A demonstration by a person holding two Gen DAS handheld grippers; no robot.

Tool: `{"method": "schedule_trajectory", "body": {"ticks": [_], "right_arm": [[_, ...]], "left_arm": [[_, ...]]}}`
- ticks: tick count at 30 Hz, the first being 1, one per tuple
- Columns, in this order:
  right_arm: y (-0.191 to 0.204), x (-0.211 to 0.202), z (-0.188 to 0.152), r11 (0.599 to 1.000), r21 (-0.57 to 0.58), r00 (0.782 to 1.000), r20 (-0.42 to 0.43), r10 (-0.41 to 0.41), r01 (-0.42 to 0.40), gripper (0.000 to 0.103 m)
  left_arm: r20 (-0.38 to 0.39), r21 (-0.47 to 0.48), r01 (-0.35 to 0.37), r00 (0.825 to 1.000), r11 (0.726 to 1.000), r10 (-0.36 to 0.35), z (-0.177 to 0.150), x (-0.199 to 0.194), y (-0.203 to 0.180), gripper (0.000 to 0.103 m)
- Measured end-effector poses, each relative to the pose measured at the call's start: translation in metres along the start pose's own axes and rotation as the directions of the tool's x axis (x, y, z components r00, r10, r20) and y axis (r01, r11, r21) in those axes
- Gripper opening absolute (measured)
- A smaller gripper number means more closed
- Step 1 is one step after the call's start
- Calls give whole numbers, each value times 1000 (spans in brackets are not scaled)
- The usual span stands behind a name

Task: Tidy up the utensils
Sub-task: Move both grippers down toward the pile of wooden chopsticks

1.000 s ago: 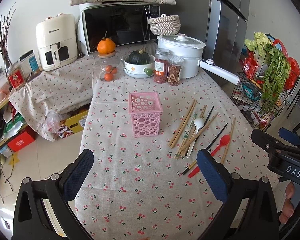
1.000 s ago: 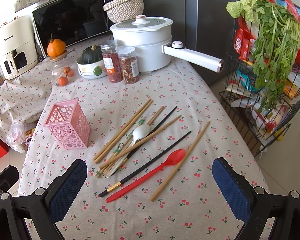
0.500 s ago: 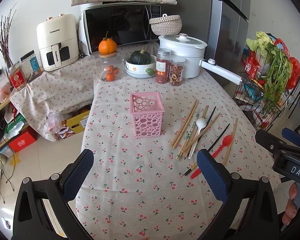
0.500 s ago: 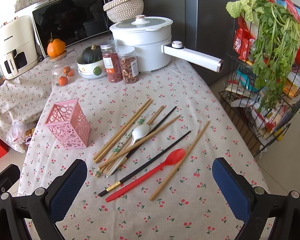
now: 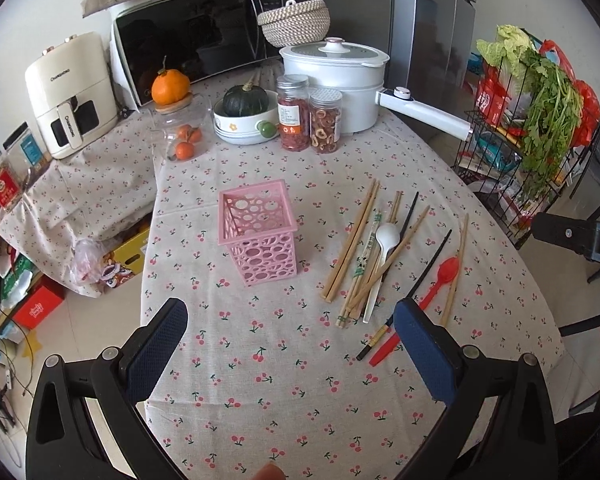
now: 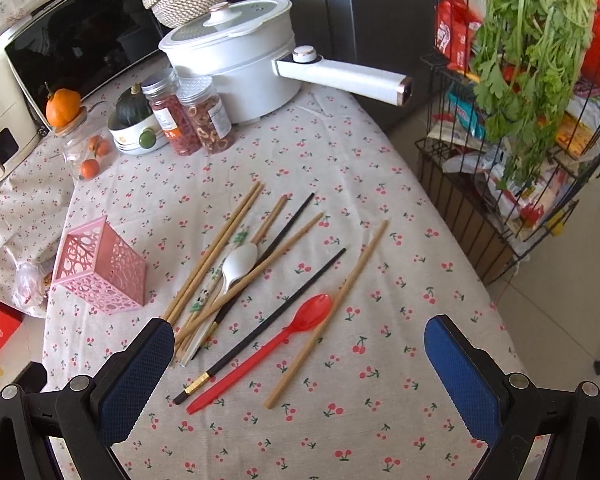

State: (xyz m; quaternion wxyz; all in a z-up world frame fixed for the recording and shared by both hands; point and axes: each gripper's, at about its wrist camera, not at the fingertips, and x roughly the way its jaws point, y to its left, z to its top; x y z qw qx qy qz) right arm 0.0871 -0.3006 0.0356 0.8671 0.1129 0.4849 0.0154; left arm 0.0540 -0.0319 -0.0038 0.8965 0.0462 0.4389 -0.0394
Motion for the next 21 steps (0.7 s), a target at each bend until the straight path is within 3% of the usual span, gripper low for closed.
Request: {"method": "schedule_trajectory", "body": {"ticks": [4,8,11,17,19,21], "right_arm": [[-7,15,24,999,-1,999,-18,-43,43,103],[-32,44,24,995,96,996,-79,30,-22,102],[-47,66,24,993,114,989,-140,53,-37,92],[-77,96,26,983,175,982,-171,85,-55,86],[-84,104,26,980,194,979,-187,79,-42,86],[-90,112,27,976,219,977,-201,67,-22,86]], "left_arm": [[-34,52,56,998,997,-55,29,6,-23,103],[-133,32,141,982,989,-136,56,33,-38,103],[-193,16,174,967,985,-167,74,63,-49,100],[-288,-25,200,937,979,-199,101,144,-69,71],[-305,-49,233,923,971,-237,108,171,-77,59],[-327,-82,257,905,963,-270,113,199,-83,40]]}}
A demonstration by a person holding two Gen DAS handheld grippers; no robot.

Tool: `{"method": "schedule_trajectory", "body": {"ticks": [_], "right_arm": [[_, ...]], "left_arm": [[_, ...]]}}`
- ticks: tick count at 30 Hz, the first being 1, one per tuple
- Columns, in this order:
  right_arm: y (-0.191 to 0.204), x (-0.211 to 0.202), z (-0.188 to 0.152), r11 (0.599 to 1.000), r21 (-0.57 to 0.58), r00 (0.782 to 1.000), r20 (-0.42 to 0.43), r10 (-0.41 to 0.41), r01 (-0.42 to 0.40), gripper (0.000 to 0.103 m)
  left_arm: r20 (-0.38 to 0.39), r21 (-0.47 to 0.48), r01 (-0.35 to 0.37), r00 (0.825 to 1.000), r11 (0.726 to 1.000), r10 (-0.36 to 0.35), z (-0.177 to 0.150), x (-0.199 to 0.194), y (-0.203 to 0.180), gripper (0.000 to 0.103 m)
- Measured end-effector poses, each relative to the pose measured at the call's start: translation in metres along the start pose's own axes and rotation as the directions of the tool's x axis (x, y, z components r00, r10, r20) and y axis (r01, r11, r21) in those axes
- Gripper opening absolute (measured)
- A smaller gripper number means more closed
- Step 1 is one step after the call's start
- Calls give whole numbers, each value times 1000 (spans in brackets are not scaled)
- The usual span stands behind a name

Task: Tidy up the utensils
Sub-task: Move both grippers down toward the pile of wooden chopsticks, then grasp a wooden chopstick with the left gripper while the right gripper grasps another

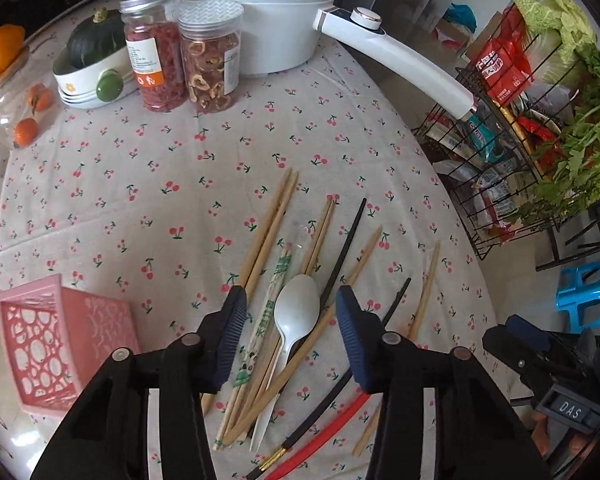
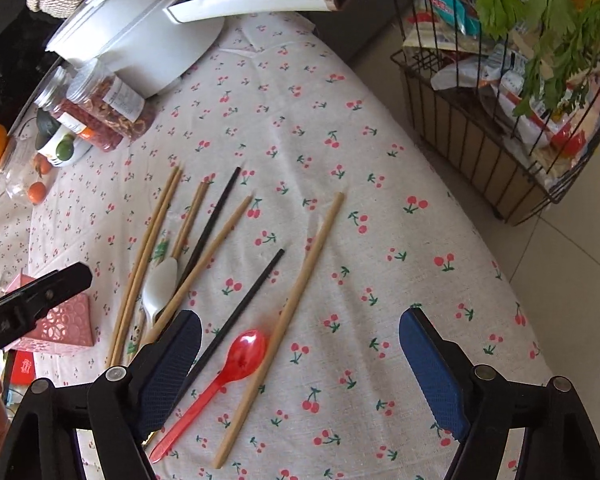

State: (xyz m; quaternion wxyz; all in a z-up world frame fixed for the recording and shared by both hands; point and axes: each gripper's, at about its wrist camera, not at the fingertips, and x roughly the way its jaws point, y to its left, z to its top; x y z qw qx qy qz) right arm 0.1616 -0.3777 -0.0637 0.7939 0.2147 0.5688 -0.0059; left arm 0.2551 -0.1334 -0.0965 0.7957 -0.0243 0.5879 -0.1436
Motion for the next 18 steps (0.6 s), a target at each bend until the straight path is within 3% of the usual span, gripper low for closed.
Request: {"method": "schedule_trajectory", "body": {"ticks": [3,6,18], "right_arm": [[-5,9,5,1000,9,1000,-15,-11,11,86],[-7,13,10,999,-7,999,-16,-40,40,86],[-8,21,13,994,-62,995,-14,-94,93,86]], "left_arm": [[-4,13,-39,999,999,39,18,31,-3,20],[1,50,-99,995,994,99,30,52,-5,12],[-24,69,-158,987,985,160,53,83,-1,2]]}}
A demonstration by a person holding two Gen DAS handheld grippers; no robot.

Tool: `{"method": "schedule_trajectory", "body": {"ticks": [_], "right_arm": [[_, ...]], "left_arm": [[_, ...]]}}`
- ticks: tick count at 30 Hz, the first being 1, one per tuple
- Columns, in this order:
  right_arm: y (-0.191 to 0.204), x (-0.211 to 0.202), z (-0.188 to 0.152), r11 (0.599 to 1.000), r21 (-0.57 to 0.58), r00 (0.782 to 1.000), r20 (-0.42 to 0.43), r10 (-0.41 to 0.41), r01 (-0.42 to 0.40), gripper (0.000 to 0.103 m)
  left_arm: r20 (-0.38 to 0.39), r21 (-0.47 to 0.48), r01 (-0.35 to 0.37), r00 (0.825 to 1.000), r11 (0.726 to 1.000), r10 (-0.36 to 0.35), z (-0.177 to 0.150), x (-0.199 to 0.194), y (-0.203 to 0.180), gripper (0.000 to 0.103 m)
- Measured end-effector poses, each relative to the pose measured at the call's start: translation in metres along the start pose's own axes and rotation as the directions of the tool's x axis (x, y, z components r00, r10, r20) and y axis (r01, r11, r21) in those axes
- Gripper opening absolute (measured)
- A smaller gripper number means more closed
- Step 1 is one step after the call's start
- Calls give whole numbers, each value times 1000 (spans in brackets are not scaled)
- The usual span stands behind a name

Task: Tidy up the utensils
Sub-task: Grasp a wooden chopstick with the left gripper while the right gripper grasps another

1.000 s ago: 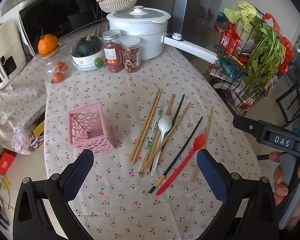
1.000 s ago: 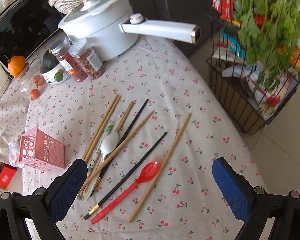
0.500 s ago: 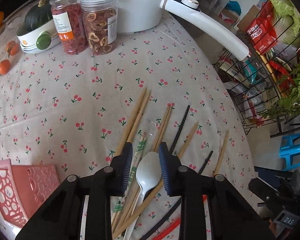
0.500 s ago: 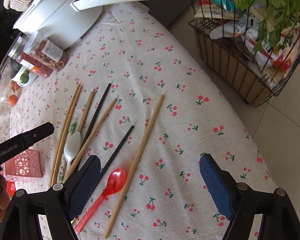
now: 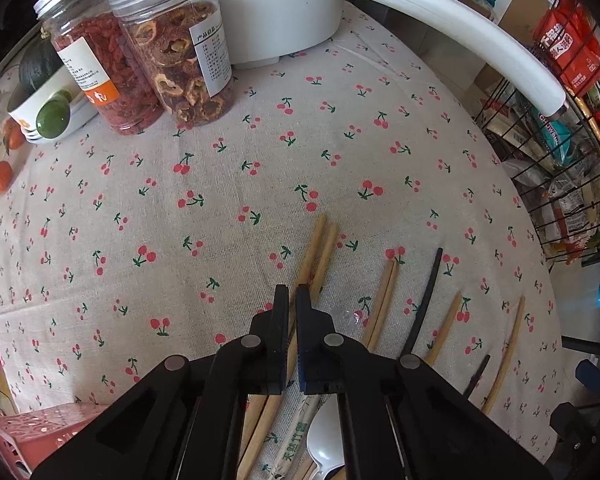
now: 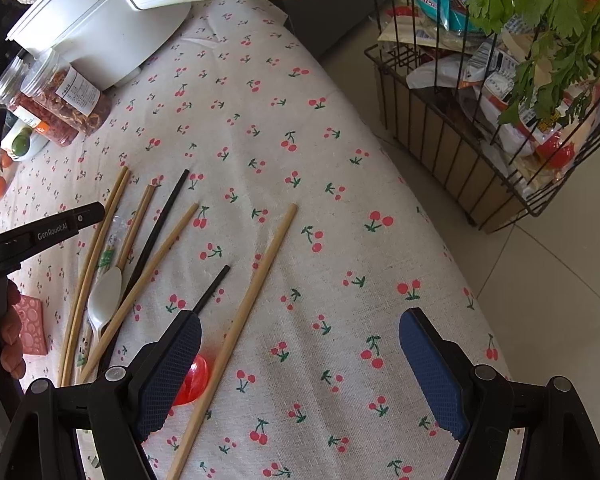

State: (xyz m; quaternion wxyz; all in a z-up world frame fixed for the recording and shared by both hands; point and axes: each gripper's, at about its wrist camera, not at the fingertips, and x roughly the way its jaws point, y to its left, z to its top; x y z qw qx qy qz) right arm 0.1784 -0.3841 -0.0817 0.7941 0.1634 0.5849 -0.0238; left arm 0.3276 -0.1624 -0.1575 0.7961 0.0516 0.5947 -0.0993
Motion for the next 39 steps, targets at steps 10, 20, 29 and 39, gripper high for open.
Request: {"method": "schedule_trajectory", "body": {"ticks": [10,20,29,39], "right_arm": [[0,8,-1,1000,6,1000,-19,-24,24,86],[-3,22,4,998,61,999,-39,-4,7,86],[26,52,11,993,-36,993,-29,-111,110,73],[49,55,1,979,-128,987,-3,-160,158,10]], "left_arm": [[-37,54,-23,999,998,25,-2,1,-1,10],[21,55,-58,998,997,56,-4,-9,-4,7],[149,53,18,989,998,-25,-56,-92,30,5],[246,-19,134,961,991,-125,-128,-166,77,5]]}}
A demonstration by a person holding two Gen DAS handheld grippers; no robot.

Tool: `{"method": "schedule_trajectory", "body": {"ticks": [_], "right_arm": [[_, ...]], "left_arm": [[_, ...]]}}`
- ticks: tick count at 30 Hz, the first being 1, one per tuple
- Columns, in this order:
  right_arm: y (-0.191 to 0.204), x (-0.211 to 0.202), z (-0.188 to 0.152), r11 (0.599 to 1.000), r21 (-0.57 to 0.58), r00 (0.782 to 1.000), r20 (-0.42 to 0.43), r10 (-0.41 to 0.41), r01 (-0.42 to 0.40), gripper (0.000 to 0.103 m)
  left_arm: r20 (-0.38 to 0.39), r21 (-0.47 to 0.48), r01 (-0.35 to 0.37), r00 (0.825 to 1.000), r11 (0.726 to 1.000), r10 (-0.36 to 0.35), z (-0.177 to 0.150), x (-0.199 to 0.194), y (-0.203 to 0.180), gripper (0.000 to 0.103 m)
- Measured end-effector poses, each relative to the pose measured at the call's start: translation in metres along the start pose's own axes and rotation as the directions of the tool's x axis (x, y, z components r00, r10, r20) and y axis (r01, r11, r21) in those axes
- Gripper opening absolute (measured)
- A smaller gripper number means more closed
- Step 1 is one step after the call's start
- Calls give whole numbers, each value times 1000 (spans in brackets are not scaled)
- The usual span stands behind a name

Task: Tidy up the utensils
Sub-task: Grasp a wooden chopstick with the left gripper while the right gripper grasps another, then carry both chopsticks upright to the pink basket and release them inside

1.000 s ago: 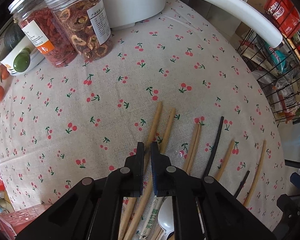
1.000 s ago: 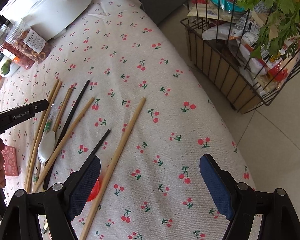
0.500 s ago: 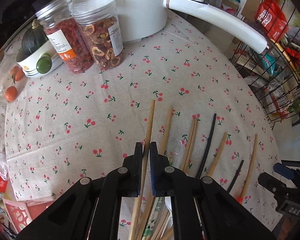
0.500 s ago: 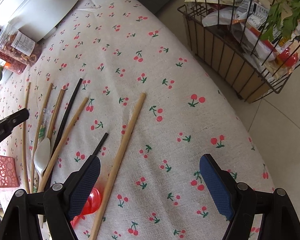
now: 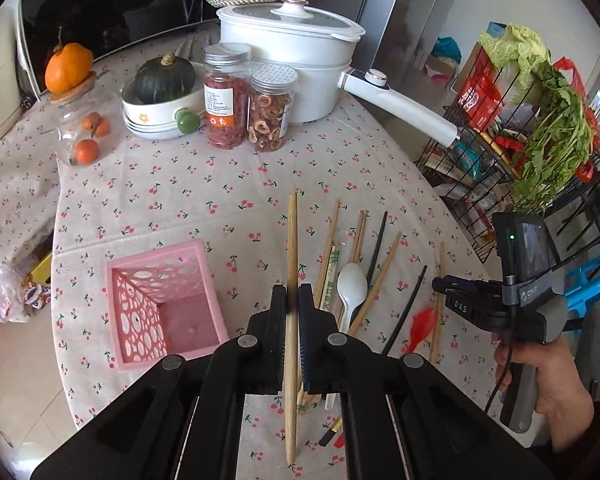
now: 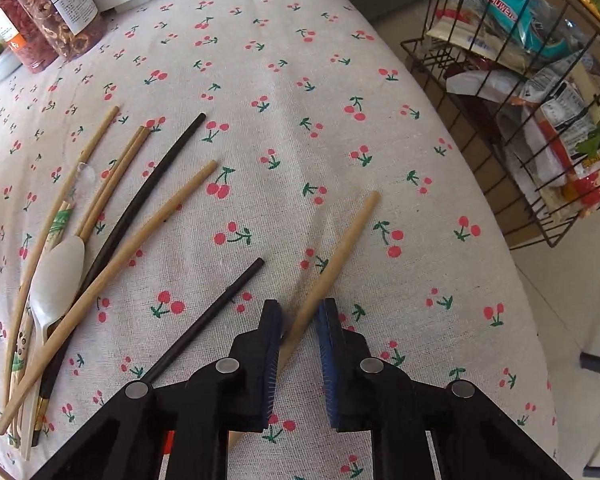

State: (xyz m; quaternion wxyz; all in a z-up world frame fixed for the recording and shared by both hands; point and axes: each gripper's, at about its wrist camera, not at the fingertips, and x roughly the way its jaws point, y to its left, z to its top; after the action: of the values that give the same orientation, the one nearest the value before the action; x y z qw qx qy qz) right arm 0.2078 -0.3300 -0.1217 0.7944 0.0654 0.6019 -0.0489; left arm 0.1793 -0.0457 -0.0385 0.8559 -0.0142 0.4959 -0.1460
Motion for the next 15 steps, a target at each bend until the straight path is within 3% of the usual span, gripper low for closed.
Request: {"method": "schedule_trajectory", "body": {"ticks": [6,10,15], "right_arm": [[-17,-10,-6,997,42,997,7,71,-71,5],[-23,-38,-12,994,39,992,78,96,-99,5],[-18,-87,-24,987,-5,968,195,156,-158,5]], "left_arm": [[113,-38,53,992,998,-49,-34,-61,17,5],[195,-75,71,979,995,-55,-45,-95,28,5],[277,-86,58,960,995,-32,-50,-125,38,5]]}}
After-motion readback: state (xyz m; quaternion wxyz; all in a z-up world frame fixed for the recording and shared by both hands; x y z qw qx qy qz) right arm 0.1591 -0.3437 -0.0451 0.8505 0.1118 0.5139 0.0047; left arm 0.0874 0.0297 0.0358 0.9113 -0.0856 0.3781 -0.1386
